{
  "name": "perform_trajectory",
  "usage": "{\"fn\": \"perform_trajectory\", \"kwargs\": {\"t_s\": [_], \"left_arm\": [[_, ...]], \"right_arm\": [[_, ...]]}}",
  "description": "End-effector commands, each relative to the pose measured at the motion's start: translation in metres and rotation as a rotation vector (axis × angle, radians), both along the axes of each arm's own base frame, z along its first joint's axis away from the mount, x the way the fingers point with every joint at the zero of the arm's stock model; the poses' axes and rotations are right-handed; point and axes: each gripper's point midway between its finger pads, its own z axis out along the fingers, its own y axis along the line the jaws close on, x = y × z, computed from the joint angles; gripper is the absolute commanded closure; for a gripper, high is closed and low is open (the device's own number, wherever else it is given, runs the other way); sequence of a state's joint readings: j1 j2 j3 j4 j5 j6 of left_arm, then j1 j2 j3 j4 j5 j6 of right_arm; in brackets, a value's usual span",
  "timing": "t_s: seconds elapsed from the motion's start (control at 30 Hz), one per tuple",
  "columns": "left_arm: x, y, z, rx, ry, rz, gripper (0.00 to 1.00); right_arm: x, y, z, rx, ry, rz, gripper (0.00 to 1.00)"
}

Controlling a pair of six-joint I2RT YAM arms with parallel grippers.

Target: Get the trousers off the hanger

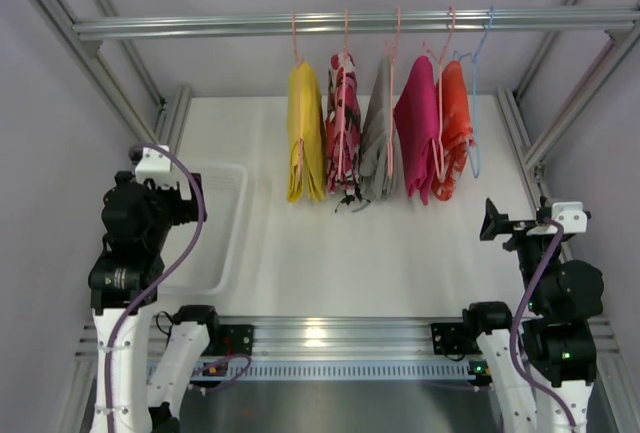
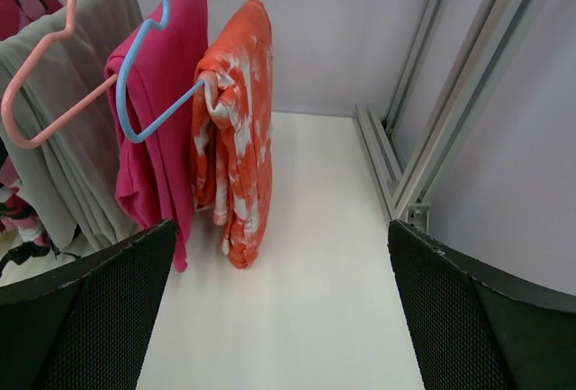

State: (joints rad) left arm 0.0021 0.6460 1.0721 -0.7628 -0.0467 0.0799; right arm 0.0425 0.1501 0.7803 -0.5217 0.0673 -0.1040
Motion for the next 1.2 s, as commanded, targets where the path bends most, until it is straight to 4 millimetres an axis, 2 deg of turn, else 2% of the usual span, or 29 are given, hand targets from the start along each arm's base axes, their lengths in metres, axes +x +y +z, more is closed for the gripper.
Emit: {"fn": "perform_trajectory", "kwargs": {"t_s": [0.0, 0.1, 0.13, 0.27, 0.33, 0.4, 0.43, 0.47, 0.5, 0.53, 0.57, 0.6, 0.63, 0.67, 0.7, 0.77, 0.83, 0.93, 0.97, 1.0, 1.07, 1.1, 1.17], "left_arm": [[0.004, 0.003, 0.01, -0.004, -0.05, 0.021, 0.01], [0.002, -0.007, 0.007, -0.029, -0.026, -0.029, 0.01], [0.002, -0.018, 0.009, -0.052, -0.028, -0.089, 0.01], [0.003, -0.043, 0.013, -0.147, -0.022, -0.194, 0.01], [0.009, -0.061, 0.015, -0.271, 0.015, -0.232, 0.01], [0.01, -0.096, 0.022, -0.398, 0.051, -0.402, 0.02], [0.013, -0.113, 0.04, -0.492, 0.011, -0.472, 0.02], [0.004, -0.137, 0.052, -0.571, 0.008, -0.626, 0.03], [0.006, -0.146, 0.047, -0.644, 0.021, -0.672, 0.04], [0.006, -0.155, 0.056, -0.779, 0.034, -0.69, 0.04], [0.013, -0.159, 0.081, -0.781, -0.091, -0.769, 0.04], [0.02, -0.165, 0.072, -0.843, -0.053, -0.798, 0.05], [0.023, -0.169, 0.08, -0.927, -0.04, -0.816, 0.07], [0.025, -0.172, 0.099, -0.908, -0.132, -0.895, 0.09], [0.032, -0.175, 0.096, -0.974, -0.086, -0.909, 0.14], [0.031, -0.186, 0.106, -1.002, -0.104, -0.974, 0.16], [0.038, -0.19, 0.118, -1.019, -0.159, -1.015, 0.19], [0.05, -0.202, 0.122, -1.023, -0.162, -1.046, 0.23], [0.049, -0.209, 0.129, -1.018, -0.169, -1.071, 0.24], [0.058, -0.214, 0.125, -1.027, -0.151, -1.067, 0.25], [0.062, -0.224, 0.131, -1.033, -0.157, -1.09, 0.27], [0.071, -0.229, 0.126, -1.046, -0.134, -1.087, 0.28], [0.073, -0.238, 0.128, -1.064, -0.126, -1.108, 0.3]], "right_arm": [[0.001, 0.002, -0.002, -0.005, 0.035, 0.012, 0.01], [0.002, 0.004, -0.004, -0.002, 0.045, 0.02, 0.0], [0.002, 0.004, -0.005, -0.002, 0.047, 0.023, 0.01], [0.003, 0.005, -0.009, -0.004, 0.065, 0.028, 0.0], [0.003, 0.005, -0.01, -0.006, 0.072, 0.026, 0.01], [0.003, 0.005, -0.01, -0.006, 0.079, 0.029, 0.01], [0.003, 0.006, -0.009, -0.005, 0.081, 0.031, 0.01], [0.005, 0.006, -0.011, -0.003, 0.094, 0.031, 0.0], [0.005, 0.007, -0.013, 0.002, 0.105, 0.036, 0.0], [0.006, 0.007, -0.013, 0.005, 0.11, 0.039, 0.01], [0.007, 0.008, -0.014, 0.008, 0.116, 0.041, 0.0], [0.007, 0.009, -0.014, 0.009, 0.117, 0.047, 0.0], [0.007, 0.009, -0.013, 0.006, 0.117, 0.048, 0.01], [0.008, 0.009, -0.014, 0.006, 0.127, 0.05, 0.01], [0.009, 0.009, -0.012, 0.005, 0.125, 0.048, 0.0], [0.011, 0.014, -0.012, 0.0, 0.136, 0.077, 0.0], [0.013, 0.014, -0.01, -0.006, 0.136, 0.079, 0.01], [0.017, 0.015, -0.009, -0.012, 0.14, 0.085, 0.01], [0.019, 0.016, -0.009, -0.012, 0.145, 0.086, 0.0], [0.021, 0.016, -0.009, -0.012, 0.148, 0.091, 0.01], [0.023, 0.017, -0.007, -0.011, 0.153, 0.094, 0.01], [0.025, 0.018, -0.006, -0.008, 0.153, 0.097, 0.0], [0.027, 0.019, -0.004, -0.008, 0.157, 0.102, 0.0]]}}
